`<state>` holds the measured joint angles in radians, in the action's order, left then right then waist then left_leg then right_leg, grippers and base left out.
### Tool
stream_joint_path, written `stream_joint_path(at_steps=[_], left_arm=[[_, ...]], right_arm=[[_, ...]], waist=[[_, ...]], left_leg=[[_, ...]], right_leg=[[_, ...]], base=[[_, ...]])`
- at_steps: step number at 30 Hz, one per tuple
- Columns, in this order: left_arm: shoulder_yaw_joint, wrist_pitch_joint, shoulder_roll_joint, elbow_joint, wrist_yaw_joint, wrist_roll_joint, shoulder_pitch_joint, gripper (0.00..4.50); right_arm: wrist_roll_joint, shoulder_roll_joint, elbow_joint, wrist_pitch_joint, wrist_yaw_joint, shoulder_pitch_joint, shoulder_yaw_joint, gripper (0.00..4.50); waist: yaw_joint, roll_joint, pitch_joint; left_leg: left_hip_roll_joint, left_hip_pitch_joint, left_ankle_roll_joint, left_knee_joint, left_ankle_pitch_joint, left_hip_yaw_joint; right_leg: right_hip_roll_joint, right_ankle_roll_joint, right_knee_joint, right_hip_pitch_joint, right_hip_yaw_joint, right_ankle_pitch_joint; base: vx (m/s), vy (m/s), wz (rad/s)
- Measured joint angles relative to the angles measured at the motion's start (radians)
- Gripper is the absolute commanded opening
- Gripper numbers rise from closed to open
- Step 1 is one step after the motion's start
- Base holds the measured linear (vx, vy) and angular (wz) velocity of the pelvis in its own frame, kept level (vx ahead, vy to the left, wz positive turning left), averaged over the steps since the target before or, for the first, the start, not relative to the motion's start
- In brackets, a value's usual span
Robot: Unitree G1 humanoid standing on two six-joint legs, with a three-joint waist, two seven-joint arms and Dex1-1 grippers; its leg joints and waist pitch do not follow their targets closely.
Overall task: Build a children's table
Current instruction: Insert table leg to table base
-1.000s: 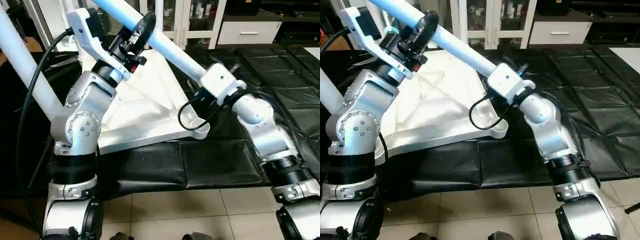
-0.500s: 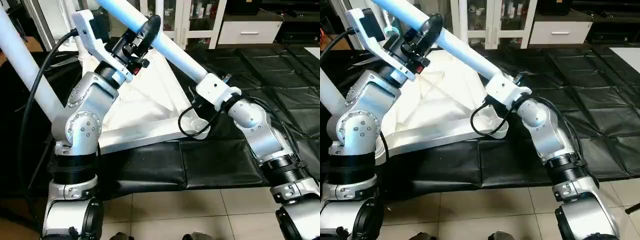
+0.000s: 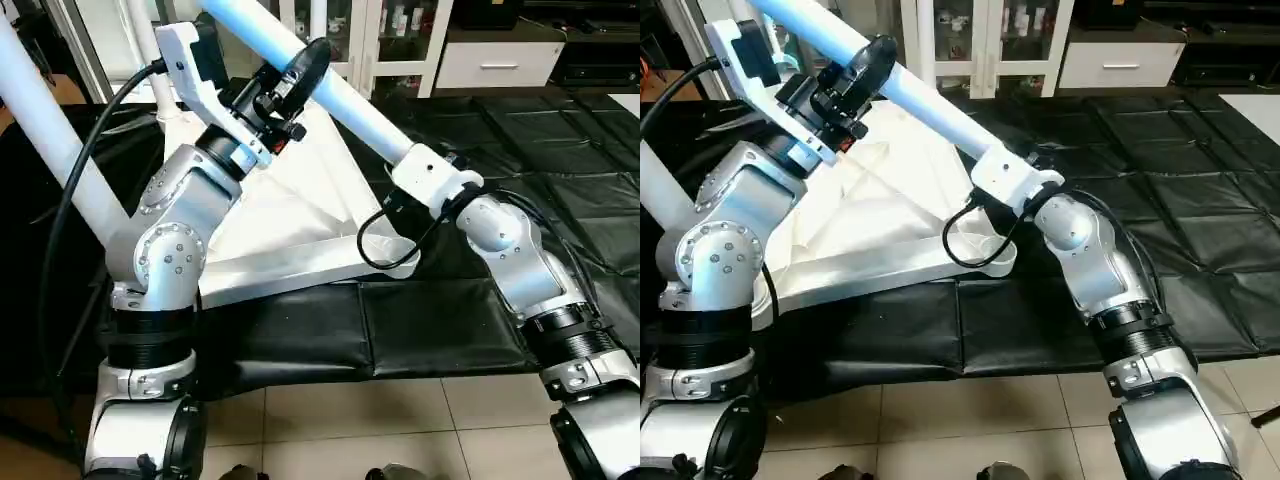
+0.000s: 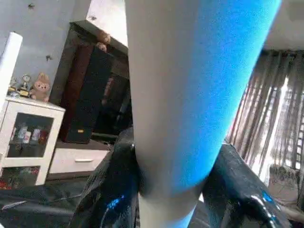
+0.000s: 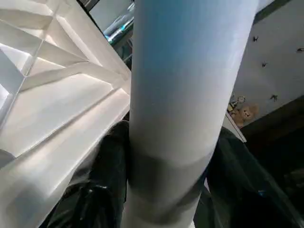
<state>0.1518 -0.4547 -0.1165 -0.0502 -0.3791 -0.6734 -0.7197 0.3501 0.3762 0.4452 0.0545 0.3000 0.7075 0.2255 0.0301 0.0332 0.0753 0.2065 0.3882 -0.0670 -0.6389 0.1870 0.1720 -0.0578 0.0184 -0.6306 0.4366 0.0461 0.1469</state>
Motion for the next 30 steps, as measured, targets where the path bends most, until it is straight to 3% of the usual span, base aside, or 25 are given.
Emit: stream_joint_path(at_steps=[2, 4, 7, 10, 17, 30], left_arm=[[0.000, 0.000, 0.000, 0.007, 0.000, 0.000, 0.000, 1.52], [0.000, 0.000, 0.000, 0.009, 0.000, 0.000, 0.000, 1.52], [0.007, 0.000, -0.006, 0.009, 0.000, 0.000, 0.000, 1.52], [0.011, 0.002, -0.008, 0.009, 0.000, 0.000, 0.000, 1.52], [0.011, 0.002, -0.011, 0.009, 0.000, 0.000, -0.001, 1.52], [0.008, -0.021, -0.024, 0.008, -0.020, -0.002, -0.001, 1.52]], right_arm=[[-0.002, -0.001, 0.009, 0.002, 0.000, 0.001, 0.001, 2.14], [-0.007, -0.003, 0.014, 0.004, 0.003, 0.001, 0.000, 2.61], [-0.004, -0.004, 0.035, -0.002, -0.001, 0.000, -0.003, 2.68], [0.008, -0.001, 0.046, -0.004, -0.021, 0.001, -0.002, 3.03], [0.018, 0.003, 0.078, -0.004, -0.030, 0.001, 0.000, 3.05], [0.005, 0.002, 0.110, 0.026, -0.008, 0.006, -0.001, 1.94]], waist=[[0.000, 0.000, 0.000], [0.000, 0.000, 0.000], [0.001, 0.000, 0.000], [0.000, 0.000, 0.000], [0.000, 0.001, 0.000], [0.001, 0.001, 0.000]], left_leg=[[0.000, 0.000, 0.000, 0.000, 0.000, 0.000], [0.000, 0.000, 0.000, 0.000, 0.000, 0.000], [0.000, 0.000, 0.000, 0.000, 0.000, 0.000], [0.000, 0.000, 0.000, 0.000, 0.000, 0.000], [0.000, 0.000, 0.000, 0.000, 0.000, 0.000], [0.000, 0.000, 0.000, 0.000, 0.000, 0.000]], right_leg=[[0.000, 0.000, 0.000, 0.000, 0.000, 0.000], [0.000, 0.000, 0.000, 0.000, 0.000, 0.000], [0.000, 0.000, 0.000, 0.000, 0.000, 0.000], [0.000, 0.000, 0.000, 0.000, 0.000, 0.000], [0.000, 0.000, 0.000, 0.000, 0.000, 0.000], [0.000, 0.000, 0.000, 0.000, 0.000, 0.000]], base=[[0.000, 0.000, 0.00], [0.000, 0.000, 0.00], [0.000, 0.000, 0.00], [0.000, 0.000, 0.00], [0.000, 0.000, 0.00], [0.000, 0.000, 0.00]])
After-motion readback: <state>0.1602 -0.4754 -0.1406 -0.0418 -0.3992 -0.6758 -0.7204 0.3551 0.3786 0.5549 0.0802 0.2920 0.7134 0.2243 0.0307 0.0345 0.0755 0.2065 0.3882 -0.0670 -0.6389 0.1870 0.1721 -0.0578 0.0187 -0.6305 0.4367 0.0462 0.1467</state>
